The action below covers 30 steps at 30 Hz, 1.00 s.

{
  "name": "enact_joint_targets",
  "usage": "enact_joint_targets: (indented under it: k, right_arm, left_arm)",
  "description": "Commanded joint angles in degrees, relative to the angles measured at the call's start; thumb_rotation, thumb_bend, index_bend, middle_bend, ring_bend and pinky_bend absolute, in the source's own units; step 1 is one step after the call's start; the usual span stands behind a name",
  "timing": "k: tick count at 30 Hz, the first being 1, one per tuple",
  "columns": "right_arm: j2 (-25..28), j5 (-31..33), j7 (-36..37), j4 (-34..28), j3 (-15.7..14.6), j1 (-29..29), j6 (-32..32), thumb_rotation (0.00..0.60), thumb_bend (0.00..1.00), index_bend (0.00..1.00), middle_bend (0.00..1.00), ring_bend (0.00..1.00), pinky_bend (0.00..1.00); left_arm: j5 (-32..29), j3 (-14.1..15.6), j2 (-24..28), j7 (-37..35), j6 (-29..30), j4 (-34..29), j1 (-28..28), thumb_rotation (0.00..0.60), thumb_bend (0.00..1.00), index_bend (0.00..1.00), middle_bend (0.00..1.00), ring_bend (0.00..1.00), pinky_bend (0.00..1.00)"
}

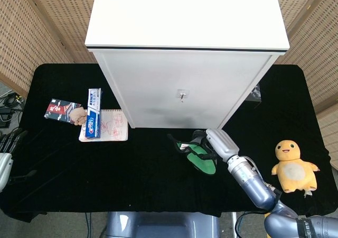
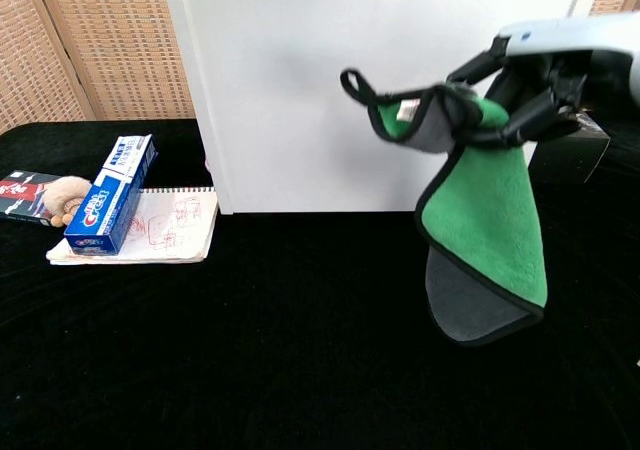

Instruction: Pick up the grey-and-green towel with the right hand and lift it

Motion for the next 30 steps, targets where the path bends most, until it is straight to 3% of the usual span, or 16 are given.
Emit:
enact_joint_targets:
  k: [1, 7, 14, 30]
  right_arm:
    - [2.92, 3.11, 2.76, -2.67, 2.45, 0.50, -1.02, 0.600, 0.70, 0.77, 1.00, 1.00, 1.00]
    - [9.06, 9.74, 9.37, -5.91, 6.87, 1.88, -5.57, 0.600, 0.70, 0.77, 1.00, 1.00, 1.00]
    - [13.89, 16.10, 14.64, -6.57, 9.60, 4.06, -10.77, 0.600, 0.71, 0.78, 1.00, 1.00, 1.00]
    - [16.67, 23.50, 30.39, -1.10, 13.57, 5.41, -26.42, 0.600, 0.72, 0.78, 1.00, 1.00, 1.00]
  left_arm:
    - [0.00, 0.01, 0.00, 0.01, -0.01, -0.01, 0.00, 0.600, 0.00, 0.00, 0.00, 0.00, 0.00]
    - [-0.17, -0.04, -0.04, 0.03, -0.14, 0.01, -0.06, 0.600, 0.00, 0.00, 0.00, 0.00, 0.00]
    - [-0.26, -0.05, -0.02, 0.07, -0.23, 0.02, -0.09, 0.600, 0.00, 0.00, 0.00, 0.00, 0.00]
    - [-0.90, -0.21, -0.24, 0.60, -0.64, 0.16, -0.27, 0.600, 0.00, 0.00, 0.00, 0.00, 0.00]
